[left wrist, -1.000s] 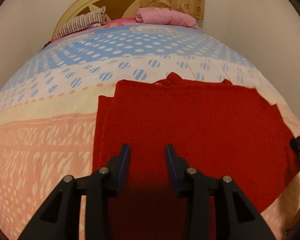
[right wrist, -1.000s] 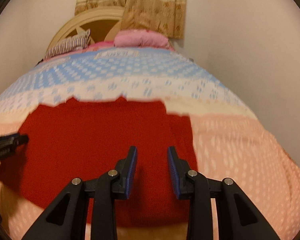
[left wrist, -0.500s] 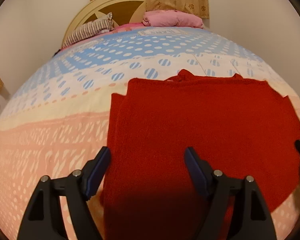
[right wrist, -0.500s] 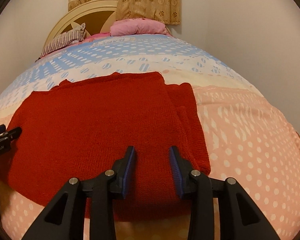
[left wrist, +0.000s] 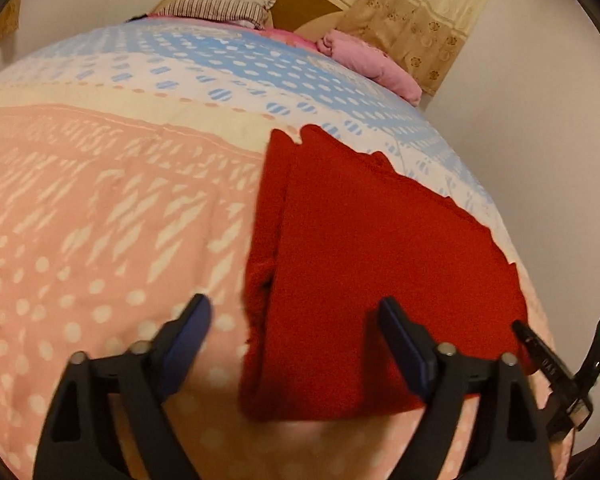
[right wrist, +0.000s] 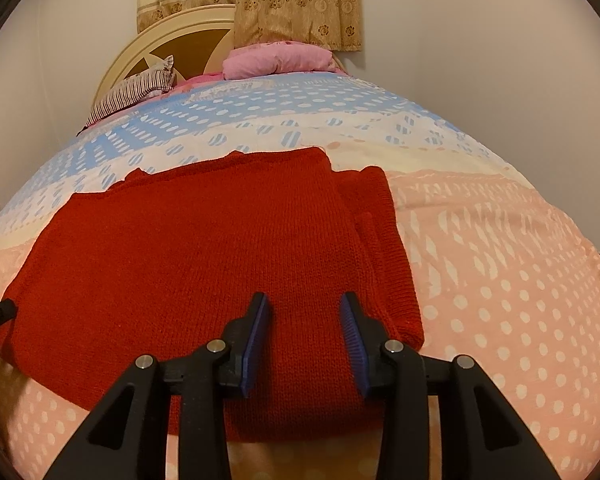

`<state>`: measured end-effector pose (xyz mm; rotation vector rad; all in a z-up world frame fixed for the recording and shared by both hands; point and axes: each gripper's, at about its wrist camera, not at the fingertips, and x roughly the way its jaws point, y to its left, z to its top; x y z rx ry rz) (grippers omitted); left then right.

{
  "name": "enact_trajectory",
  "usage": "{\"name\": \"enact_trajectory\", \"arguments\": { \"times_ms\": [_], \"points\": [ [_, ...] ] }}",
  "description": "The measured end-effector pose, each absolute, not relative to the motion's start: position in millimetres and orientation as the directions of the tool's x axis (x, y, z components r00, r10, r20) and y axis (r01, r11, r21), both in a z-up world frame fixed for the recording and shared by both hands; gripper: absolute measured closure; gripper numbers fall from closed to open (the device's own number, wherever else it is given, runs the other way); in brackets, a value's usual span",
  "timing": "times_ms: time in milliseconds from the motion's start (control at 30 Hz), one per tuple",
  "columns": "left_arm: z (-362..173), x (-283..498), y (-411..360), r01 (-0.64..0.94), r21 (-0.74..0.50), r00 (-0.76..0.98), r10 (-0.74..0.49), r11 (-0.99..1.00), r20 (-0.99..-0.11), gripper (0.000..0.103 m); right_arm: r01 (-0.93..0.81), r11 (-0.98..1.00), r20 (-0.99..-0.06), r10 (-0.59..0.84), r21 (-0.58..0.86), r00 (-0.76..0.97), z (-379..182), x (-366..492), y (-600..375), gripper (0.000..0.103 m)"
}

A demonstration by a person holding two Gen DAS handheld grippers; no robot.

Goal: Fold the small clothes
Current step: 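Grasp the folded sweater edge with the left tool and lift it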

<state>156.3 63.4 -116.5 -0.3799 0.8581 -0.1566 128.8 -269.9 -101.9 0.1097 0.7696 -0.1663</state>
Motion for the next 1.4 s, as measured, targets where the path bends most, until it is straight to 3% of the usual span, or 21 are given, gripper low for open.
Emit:
{"name": "enact_trajectory", "arguments": {
  "times_ms": [233,267,400,467,600,767,867,967,1100,1200,1400],
  "points": [
    [-116.9,207.2,48.7,0.012,-0.499,0.635,-0.392,0.867,-0.666,0.010,0.188,0.981,-0.698,-0.103,0.046,0.709,-101.4,128.3,-271.3,0.064],
    [-115.5,209.0,48.0,0.012,-0.505,0.635,-0.397,0.863,-0.663,0.015,0.188,0.981,-0.698,-0.103,0.046,0.709,-101.4,128.3,-271.3,0.064],
    [-118.9,216.0,38.8,-0.002,-0.460,0.639,-0.353,0.888,-0.684,0.052,0.188,0.981,-0.698,-0.103,0.046,0.709,-101.5,128.4,-271.2,0.064],
    [-121.3,213.1,33.2,0.001,-0.405,0.647,-0.310,0.914,-0.696,0.055,0.188,0.981,-0.698,-0.105,0.044,0.709,-101.5,128.3,-271.1,0.064],
    [-118.9,210.5,20.4,0.000,-0.297,0.654,-0.224,0.955,-0.723,0.055,0.191,0.981,-0.698,-0.122,0.021,0.706,-101.5,129.1,-268.5,0.064],
    [-121.9,210.6,25.9,0.002,-0.307,0.661,-0.232,0.952,-0.714,0.055,0.190,0.982,-0.666,-0.144,-0.002,0.732,-86.6,121.5,-259.9,0.064],
    [-122.1,211.0,25.5,0.002,-0.303,0.661,-0.229,0.953,-0.715,0.055,0.101,0.992,-0.637,-0.033,0.071,0.770,-69.7,114.6,-236.3,0.064],
    [-122.1,210.9,25.5,0.002,-0.307,0.661,-0.231,0.952,-0.714,0.055,-0.031,0.998,-0.659,0.062,0.058,0.749,-67.3,122.3,-192.0,0.076],
    [-122.1,210.5,25.1,0.001,-0.308,0.661,-0.231,0.951,-0.713,0.055,-0.135,0.983,-0.697,0.184,0.126,0.693,-80.5,135.9,-149.0,0.078],
    [-122.2,210.1,25.2,0.002,-0.308,0.664,-0.231,0.951,-0.711,0.055,-0.135,0.985,-0.739,0.169,0.106,0.652,-105.0,142.8,-133.4,0.078],
    [-120.8,209.7,23.3,0.003,-0.310,0.669,-0.233,0.951,-0.706,0.057,-0.132,0.977,-0.715,0.211,0.165,0.666,-107.1,138.8,-141.3,0.078]
  ]
}}
